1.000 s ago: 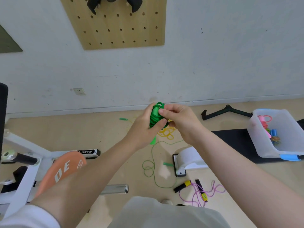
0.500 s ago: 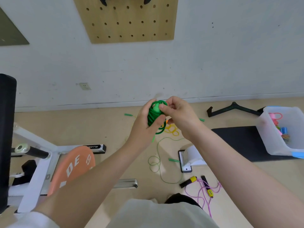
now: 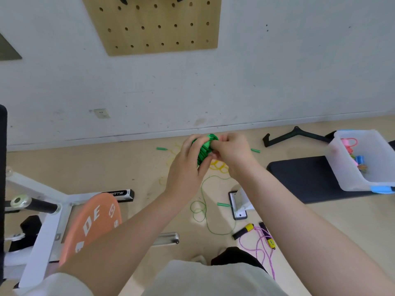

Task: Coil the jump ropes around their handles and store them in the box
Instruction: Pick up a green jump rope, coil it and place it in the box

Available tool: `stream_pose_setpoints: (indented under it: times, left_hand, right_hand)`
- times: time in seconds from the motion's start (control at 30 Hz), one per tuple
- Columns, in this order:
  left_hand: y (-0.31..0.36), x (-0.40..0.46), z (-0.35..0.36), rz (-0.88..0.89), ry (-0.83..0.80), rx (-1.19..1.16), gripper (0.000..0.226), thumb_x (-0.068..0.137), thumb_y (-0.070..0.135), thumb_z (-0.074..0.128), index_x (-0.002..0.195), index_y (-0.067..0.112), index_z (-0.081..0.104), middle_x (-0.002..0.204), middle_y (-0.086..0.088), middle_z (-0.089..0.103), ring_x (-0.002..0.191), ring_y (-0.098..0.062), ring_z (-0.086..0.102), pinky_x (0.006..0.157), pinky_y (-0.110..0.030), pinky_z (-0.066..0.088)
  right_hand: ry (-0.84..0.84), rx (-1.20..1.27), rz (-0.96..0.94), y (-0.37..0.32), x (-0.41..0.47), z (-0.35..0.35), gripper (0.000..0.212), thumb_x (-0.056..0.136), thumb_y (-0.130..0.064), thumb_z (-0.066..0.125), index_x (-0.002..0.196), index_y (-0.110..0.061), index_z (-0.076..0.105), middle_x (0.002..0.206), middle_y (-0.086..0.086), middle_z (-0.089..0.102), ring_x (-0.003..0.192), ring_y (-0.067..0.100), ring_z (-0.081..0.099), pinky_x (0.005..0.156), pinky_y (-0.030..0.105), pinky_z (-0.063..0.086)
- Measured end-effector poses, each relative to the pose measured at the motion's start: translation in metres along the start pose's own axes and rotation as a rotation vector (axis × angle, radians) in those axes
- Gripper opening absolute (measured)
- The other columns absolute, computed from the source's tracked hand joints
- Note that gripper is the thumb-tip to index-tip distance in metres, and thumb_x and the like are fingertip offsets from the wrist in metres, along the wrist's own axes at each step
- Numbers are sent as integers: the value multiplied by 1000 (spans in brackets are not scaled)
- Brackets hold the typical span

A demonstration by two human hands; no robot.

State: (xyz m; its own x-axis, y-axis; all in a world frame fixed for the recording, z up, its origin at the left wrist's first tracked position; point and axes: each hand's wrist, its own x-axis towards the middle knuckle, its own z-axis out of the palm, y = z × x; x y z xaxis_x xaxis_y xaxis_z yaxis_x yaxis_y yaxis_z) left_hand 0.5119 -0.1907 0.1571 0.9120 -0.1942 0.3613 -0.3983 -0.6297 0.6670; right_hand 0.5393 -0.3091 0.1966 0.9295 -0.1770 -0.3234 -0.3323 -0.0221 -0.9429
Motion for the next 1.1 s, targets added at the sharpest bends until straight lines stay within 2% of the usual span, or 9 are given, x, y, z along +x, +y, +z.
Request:
stream_pose_setpoints:
  times: [0.13,0.3,0.43,0.5,0.6,0.73,0.9,0.97,1.1]
  left_hand:
    - [3,-1,0,76,-8,40,33,90,41,40,120,29,40,128,-3,49,89,-18,58,63,-31,51]
    - [13,13,-8,-13,20,-139,26,89,36,43,114,31,47,122,-2,52,93,-2,50,74,-18,42]
    - [25,27,-18,-255,1,-554,14,91,27,47,99,39,50,96,7,60,84,-8,58,76,-26,47]
    - [31,25,-21,-376,-95,-746,14,97,22,45,98,35,50,89,-4,62,72,-20,60,64,-35,49]
    - [36,22,-25,-528,-175,-889,14,100,18,38,97,27,49,77,-11,64,56,-26,59,52,-30,47]
    - [28,22,-31,-672,-301,-952,18,100,22,37,91,27,52,73,-8,63,51,-27,58,53,-30,46]
    - [30,24,-28,-756,-333,-919,16,98,20,36,98,24,51,75,-11,64,50,-27,58,47,-25,47]
    - [28,22,-25,-761,-350,-874,19,99,18,34,105,23,52,80,-14,63,49,-26,59,45,-25,47]
    - [17,17,-21,-785,-416,-753,27,98,18,32,113,30,50,78,-15,64,51,-26,58,49,-27,47]
  right_hand:
    - [-87,148,59,4,-4,-9,26,81,10,51,61,-6,53,57,5,48,53,13,48,58,19,46]
    - [-190,172,-96,-5,-15,-18,19,91,-3,47,81,-5,63,82,11,59,78,18,56,81,27,51]
    - [-177,52,-329,-8,-18,-25,23,94,2,42,94,-6,64,105,4,51,80,11,58,57,16,49]
    - [-102,-134,-476,-5,-13,-30,18,91,1,50,89,-9,65,98,0,48,67,2,58,50,13,47]
    - [-41,-555,-826,3,-3,-45,13,86,-17,58,91,-15,70,93,-5,50,59,4,54,53,17,45]
    - [-177,-1099,-1131,-2,4,-64,27,84,-37,48,98,-22,66,93,5,59,52,15,47,46,20,32]
    - [-352,-1252,-1016,-16,9,-60,25,86,-28,59,105,-12,60,99,8,59,80,28,62,56,34,44]
    - [-374,-1254,-975,-10,11,-57,25,87,-26,60,107,-13,54,103,8,58,87,29,60,60,35,40]
    - [-359,-1283,-990,9,5,-50,18,82,-25,61,91,-10,56,87,10,61,67,31,62,49,29,34]
